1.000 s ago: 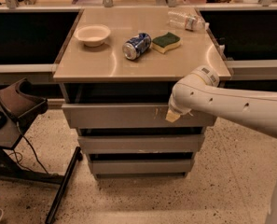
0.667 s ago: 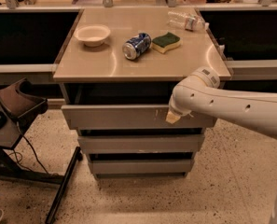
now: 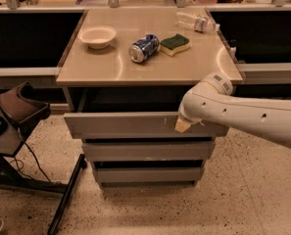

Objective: Open top drawer

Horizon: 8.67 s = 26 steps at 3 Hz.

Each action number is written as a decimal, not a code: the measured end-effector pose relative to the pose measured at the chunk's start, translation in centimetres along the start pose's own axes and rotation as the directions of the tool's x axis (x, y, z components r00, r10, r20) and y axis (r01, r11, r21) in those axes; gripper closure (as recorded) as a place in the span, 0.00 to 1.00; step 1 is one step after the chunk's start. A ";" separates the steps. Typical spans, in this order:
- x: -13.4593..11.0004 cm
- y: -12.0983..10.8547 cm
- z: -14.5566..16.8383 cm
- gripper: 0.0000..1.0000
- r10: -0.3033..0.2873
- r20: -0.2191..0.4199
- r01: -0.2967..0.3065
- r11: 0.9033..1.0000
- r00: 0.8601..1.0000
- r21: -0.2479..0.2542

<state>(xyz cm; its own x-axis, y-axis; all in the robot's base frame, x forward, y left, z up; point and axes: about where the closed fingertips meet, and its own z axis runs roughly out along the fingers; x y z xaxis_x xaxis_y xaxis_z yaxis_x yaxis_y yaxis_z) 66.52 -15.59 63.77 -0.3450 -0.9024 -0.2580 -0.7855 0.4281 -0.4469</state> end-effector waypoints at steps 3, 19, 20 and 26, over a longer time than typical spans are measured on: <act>0.6 0.9 -1.0 1.00 0.002 0.002 -0.002 1.000 1.000 0.008; 6.8 12.8 -9.7 1.00 0.006 0.019 -0.009 0.990 1.000 0.140; 7.0 13.5 -10.2 1.00 0.011 0.026 -0.015 0.988 1.000 0.152; 7.9 15.6 -12.1 1.00 0.024 0.038 -0.031 0.981 0.999 0.191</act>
Offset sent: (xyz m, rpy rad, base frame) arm -0.2421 -0.0211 -0.0536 0.0047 -0.1365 -0.0461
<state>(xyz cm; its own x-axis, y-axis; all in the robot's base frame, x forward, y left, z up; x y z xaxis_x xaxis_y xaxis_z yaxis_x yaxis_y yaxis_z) 45.29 -16.65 65.15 -0.3439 -0.8895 -0.3009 -0.6622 0.4569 -0.5939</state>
